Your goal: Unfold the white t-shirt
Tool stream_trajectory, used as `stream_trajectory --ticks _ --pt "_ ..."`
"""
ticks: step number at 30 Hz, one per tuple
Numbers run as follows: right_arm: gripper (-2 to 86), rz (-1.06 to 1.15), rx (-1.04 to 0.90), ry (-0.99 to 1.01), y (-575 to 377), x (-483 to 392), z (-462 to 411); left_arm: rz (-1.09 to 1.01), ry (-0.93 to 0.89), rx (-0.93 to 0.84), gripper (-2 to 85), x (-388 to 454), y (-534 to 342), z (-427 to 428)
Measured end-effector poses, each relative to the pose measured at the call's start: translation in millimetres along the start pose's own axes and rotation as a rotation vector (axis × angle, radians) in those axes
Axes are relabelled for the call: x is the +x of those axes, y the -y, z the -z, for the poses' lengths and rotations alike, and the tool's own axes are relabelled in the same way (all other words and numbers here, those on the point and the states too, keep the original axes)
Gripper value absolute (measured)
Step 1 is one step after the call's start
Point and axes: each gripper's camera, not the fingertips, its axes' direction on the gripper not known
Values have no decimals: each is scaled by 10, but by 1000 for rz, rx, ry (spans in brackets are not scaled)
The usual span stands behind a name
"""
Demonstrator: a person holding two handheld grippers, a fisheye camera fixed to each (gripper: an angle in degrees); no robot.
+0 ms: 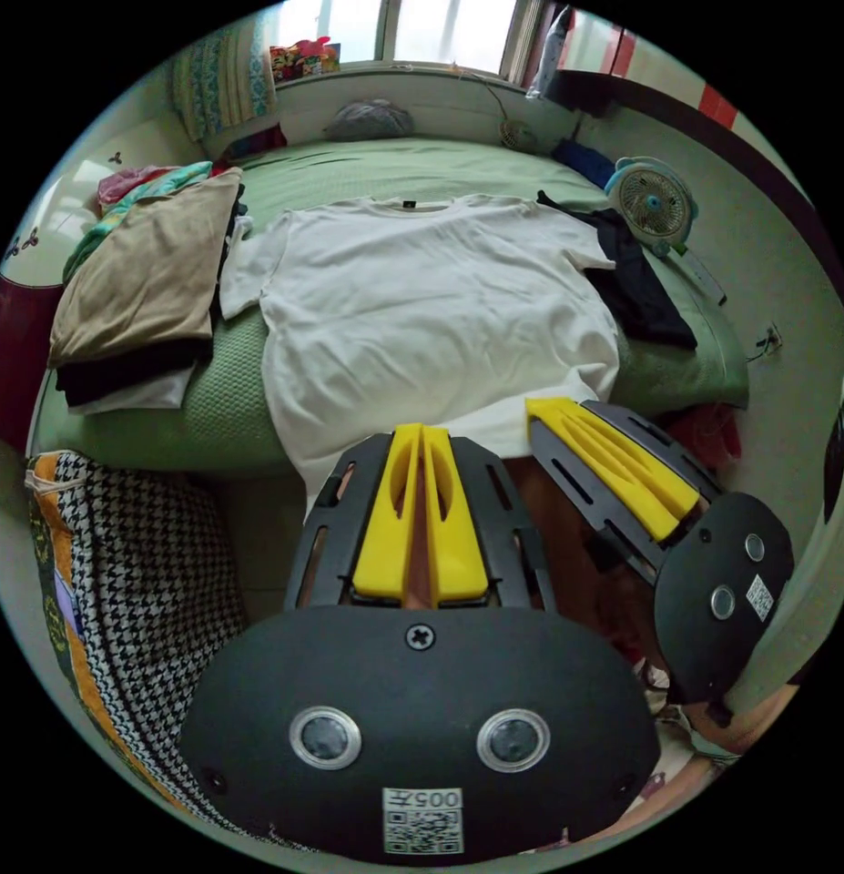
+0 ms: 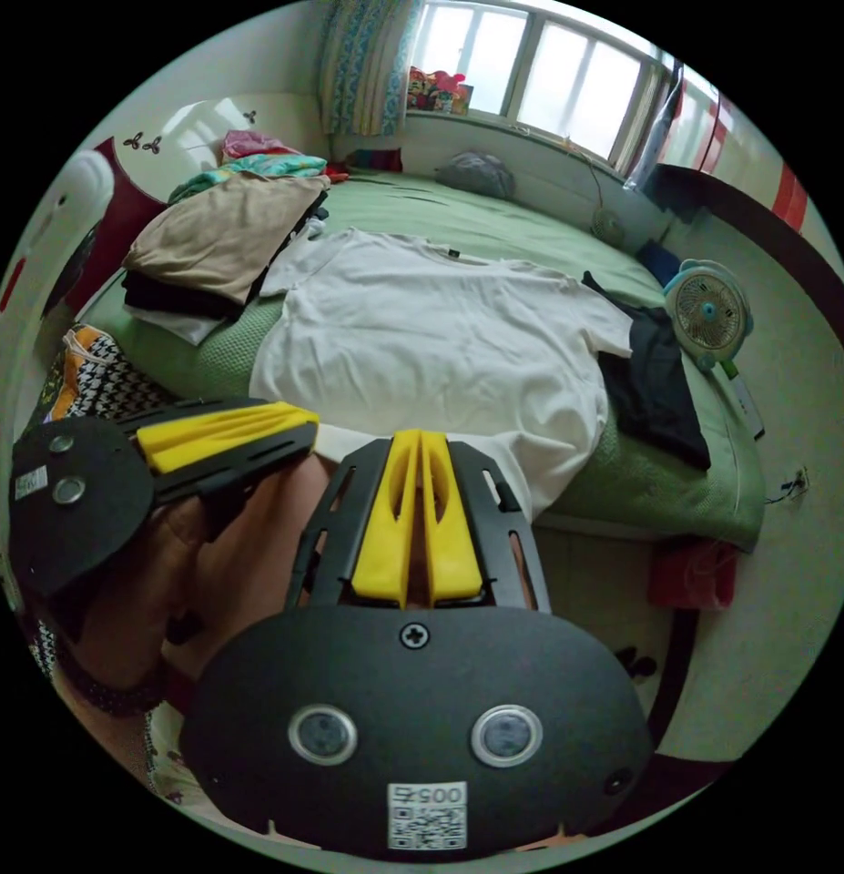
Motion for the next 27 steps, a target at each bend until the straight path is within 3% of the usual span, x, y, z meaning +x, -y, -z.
stream_trajectory --ticks 13,16,27 --pt "-11 -53 -23 109 -37 251 -1 9 -30 -30 -6 110 151 -201" --pt "-11 -60 -23 136 -2 345 64 21 -50 41 -7 116 206 -162" --pt "-13 -154 -44 127 -2 674 -113 72 -4 -78 -7 131 423 -489"
